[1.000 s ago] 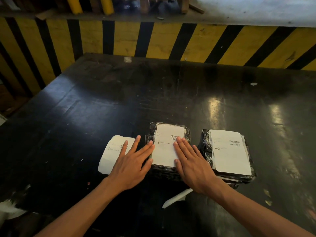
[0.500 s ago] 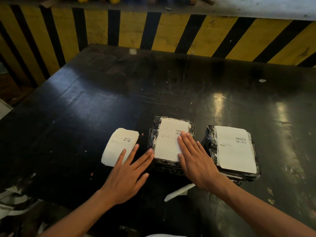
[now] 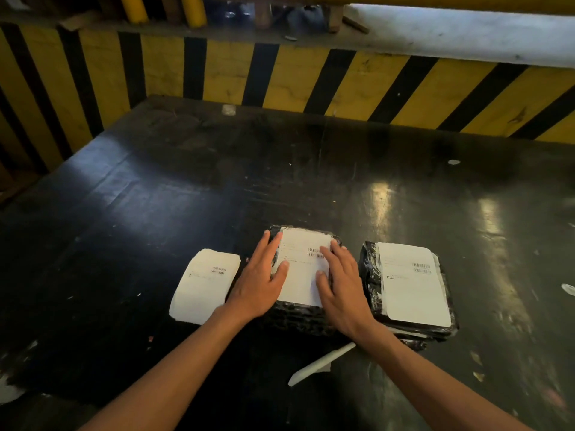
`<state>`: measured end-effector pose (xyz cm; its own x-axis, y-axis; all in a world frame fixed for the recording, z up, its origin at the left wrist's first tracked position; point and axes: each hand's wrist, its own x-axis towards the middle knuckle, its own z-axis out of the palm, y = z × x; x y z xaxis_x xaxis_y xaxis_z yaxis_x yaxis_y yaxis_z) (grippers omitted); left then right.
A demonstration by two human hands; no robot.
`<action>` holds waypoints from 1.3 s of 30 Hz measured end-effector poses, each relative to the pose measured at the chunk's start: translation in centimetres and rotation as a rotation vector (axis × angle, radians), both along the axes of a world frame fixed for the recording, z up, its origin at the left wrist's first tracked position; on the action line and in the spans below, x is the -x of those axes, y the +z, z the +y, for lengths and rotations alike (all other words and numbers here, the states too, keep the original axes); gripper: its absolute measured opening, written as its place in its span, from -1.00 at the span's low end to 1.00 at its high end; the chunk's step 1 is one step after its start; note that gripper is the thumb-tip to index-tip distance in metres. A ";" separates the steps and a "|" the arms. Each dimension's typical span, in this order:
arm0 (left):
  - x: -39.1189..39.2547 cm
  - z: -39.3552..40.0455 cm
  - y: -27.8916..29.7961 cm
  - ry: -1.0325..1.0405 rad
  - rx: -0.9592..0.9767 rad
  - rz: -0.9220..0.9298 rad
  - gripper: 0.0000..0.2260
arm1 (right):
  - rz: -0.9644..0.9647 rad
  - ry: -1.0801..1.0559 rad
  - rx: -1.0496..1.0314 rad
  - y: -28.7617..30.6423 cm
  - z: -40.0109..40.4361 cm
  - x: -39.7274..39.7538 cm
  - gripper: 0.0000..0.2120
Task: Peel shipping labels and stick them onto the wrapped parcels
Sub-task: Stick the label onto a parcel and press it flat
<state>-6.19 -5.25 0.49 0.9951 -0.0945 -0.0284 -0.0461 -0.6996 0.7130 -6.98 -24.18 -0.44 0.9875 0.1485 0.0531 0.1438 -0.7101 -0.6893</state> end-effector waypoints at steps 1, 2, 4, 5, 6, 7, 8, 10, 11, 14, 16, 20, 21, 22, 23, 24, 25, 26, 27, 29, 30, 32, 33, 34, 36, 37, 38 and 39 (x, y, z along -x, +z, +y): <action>-0.6 -0.5 0.0 0.005 0.005 0.011 -0.45 | 0.014 -0.025 -0.004 -0.1 0.1 -0.4 -0.49; -1.0 -0.8 -0.1 0.011 0.003 0.017 -0.45 | 0.039 -0.036 -0.012 -0.2 0.2 -0.6 -0.47; -1.3 -1.0 -0.4 0.022 0.006 0.004 -0.45 | 0.090 -0.042 -0.041 -0.4 0.5 -0.9 -0.44; -1.4 -1.0 -0.6 0.025 0.014 -0.002 -0.44 | 0.098 -0.045 -0.058 -0.5 0.6 -0.9 -0.43; -1.4 -1.0 -0.8 0.023 0.024 -0.004 -0.44 | 0.094 -0.047 -0.072 -0.7 0.7 -0.8 -0.43; -1.3 -0.9 -1.0 0.021 0.034 -0.008 -0.44 | 0.088 -0.050 -0.079 -0.8 0.8 -0.7 -0.42; -1.3 -0.8 -1.1 0.020 0.042 -0.015 -0.44 | 0.085 -0.051 -0.080 -0.9 0.9 -0.6 -0.42; -1.1 -0.8 -1.3 0.023 0.057 -0.033 -0.44 | 0.094 -0.053 -0.083 -1.0 0.9 -0.5 -0.42; -1.0 -0.9 -1.3 0.025 0.069 -0.044 -0.44 | 0.101 -0.054 -0.091 -1.1 0.9 -0.5 -0.42; -1.1 -1.1 -1.6 0.049 0.120 -0.056 -0.44 | 0.134 -0.065 -0.137 -0.8 1.2 -0.5 -0.41; -1.5 -1.2 -1.6 0.076 0.144 -0.051 -0.43 | 0.151 -0.082 -0.180 -0.4 1.5 -0.7 -0.41; -2.2 -1.2 -1.2 0.122 0.192 -0.026 -0.43 | 0.165 -0.113 -0.227 0.7 1.7 -1.2 -0.42; -2.3 -1.2 -0.9 0.130 0.200 -0.028 -0.43 | 0.161 -0.117 -0.226 1.0 1.7 -1.3 -0.42; -2.3 -1.2 -0.6 0.137 0.206 -0.034 -0.44 | 0.154 -0.120 -0.224 1.4 1.8 -1.4 -0.42; -2.4 -1.2 -0.3 0.143 0.212 -0.041 -0.44 | 0.145 -0.122 -0.221 1.8 1.8 -1.5 -0.43; -2.5 -1.2 0.1 0.145 0.219 -0.046 -0.44 | 0.135 -0.124 -0.218 2.2 1.8 -1.5 -0.44; -2.6 -1.3 0.5 0.146 0.229 -0.053 -0.45 | 0.125 -0.126 -0.216 2.5 1.8 -1.6 -0.45; -2.7 -1.2 0.9 0.145 0.239 -0.063 -0.46 | 0.119 -0.128 -0.215 2.7 1.7 -1.6 -0.45; -2.8 -1.2 1.3 0.141 0.245 -0.070 -0.48 | 0.114 -0.134 -0.215 2.9 1.7 -1.6 -0.46; -2.9 -1.2 1.9 0.128 0.245 -0.071 -0.50 | 0.104 -0.147 -0.212 3.5 1.5 -1.4 -0.48; -2.9 -1.3 2.1 0.119 0.247 -0.075 -0.51 | 0.090 -0.150 -0.213 3.8 1.4 -1.4 -0.48; -2.9 -1.5 2.8 0.103 0.262 -0.093 -0.51 | 0.059 -0.158 -0.214 4.7 1.4 -1.4 -0.48; -2.9 -1.7 3.3 0.098 0.277 -0.099 -0.51 | 0.051 -0.166 -0.213 5.3 1.3 -1.6 -0.48; -2.9 -1.9 3.8 0.093 0.299 -0.104 -0.51 | 0.043 -0.172 -0.211 5.9 1.3 -1.7 -0.47; -3.3 -2.3 5.1 0.080 0.339 -0.141 -0.52 | 0.003 -0.168 -0.209 7.1 0.9 -2.0 -0.47; -3.6 -2.6 5.7 0.073 0.352 -0.164 -0.52 | -0.021 -0.165 -0.210 7.8 0.7 -2.1 -0.47; -3.9 -3.0 6.3 0.065 0.358 -0.184 -0.52 | -0.041 -0.167 -0.213 8.4 0.3 -2.3 -0.47; -4.1 -3.5 6.9 0.058 0.361 -0.200 -0.53 | -0.055 -0.173 -0.210 9.1 -0.2 -2.4 -0.47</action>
